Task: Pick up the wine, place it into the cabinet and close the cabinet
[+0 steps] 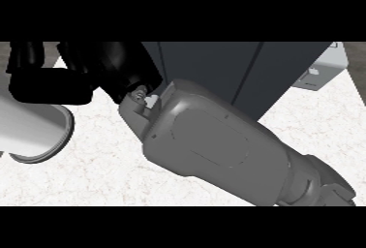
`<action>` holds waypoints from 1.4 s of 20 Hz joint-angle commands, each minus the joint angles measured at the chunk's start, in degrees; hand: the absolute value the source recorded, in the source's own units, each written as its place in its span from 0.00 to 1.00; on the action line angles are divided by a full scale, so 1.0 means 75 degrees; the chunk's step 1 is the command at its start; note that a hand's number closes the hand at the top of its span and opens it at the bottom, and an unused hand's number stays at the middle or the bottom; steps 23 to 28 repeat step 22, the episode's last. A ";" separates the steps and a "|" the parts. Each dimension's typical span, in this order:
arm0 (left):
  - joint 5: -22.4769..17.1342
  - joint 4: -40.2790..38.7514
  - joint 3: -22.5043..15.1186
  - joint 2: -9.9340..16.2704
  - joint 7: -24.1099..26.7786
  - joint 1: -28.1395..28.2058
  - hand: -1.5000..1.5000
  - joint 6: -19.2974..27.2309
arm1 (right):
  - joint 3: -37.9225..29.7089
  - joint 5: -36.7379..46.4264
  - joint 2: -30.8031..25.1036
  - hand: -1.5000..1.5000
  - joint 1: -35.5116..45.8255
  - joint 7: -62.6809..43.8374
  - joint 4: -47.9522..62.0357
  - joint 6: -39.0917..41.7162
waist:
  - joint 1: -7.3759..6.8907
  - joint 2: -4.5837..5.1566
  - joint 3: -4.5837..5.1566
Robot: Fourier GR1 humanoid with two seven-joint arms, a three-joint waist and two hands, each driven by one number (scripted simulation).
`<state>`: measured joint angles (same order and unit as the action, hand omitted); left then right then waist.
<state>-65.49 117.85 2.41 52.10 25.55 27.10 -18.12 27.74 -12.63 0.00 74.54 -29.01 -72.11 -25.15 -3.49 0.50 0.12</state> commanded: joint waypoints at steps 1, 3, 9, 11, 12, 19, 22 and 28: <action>-0.0106 -0.0610 0.0397 -0.0036 0.0057 0.0157 1.00 -0.0776 | -0.0512 -0.0240 0.0000 1.00 0.0315 0.0959 0.1634 0.0201 | -0.0046 0.0031 0.0008; -0.0134 -0.0324 0.0406 -0.0004 -0.0204 0.0023 1.00 -0.0265 | -0.0476 -0.0144 0.0000 1.00 0.0200 0.1403 0.2192 0.0325 | 0.0060 0.0022 -0.0004; -0.0304 -0.0245 0.0642 0.0069 -0.0265 -0.0097 1.00 -0.0374 | -0.0635 -0.0055 -0.0429 1.00 -0.0032 0.1990 0.2962 0.0675 | 0.0031 0.0096 0.0000; -0.0441 -0.0389 0.0659 0.0044 -0.0310 -0.0198 1.00 -0.0216 | -0.0682 -0.0146 -0.0710 1.00 -0.0370 0.2235 0.2846 0.0907 | 0.0149 0.0142 -0.0005; -0.0507 -0.0063 0.0633 0.0036 -0.0366 -0.0116 1.00 -0.0100 | -0.0543 -0.0010 -0.0638 1.00 -0.0474 0.2226 0.2952 0.0779 | 0.0085 0.0103 -0.0012; -0.0490 -0.0206 0.0713 0.0101 -0.0415 -0.0394 1.00 -0.0021 | -0.0498 0.0188 -0.0966 1.00 -0.0792 0.2765 0.3071 0.0900 | 0.0256 0.0234 0.0002; -0.0528 -0.0061 0.0710 0.0147 -0.0506 -0.0380 1.00 0.0015 | -0.0481 0.0262 -0.0936 1.00 -0.0832 0.2939 0.3136 0.0888 | 0.0172 0.0195 0.0000; -0.0528 -0.0061 0.0710 0.0147 -0.0506 -0.0380 1.00 0.0015 | -0.0481 0.0262 -0.0936 1.00 -0.0832 0.2939 0.3136 0.0888 | 0.0172 0.0195 0.0000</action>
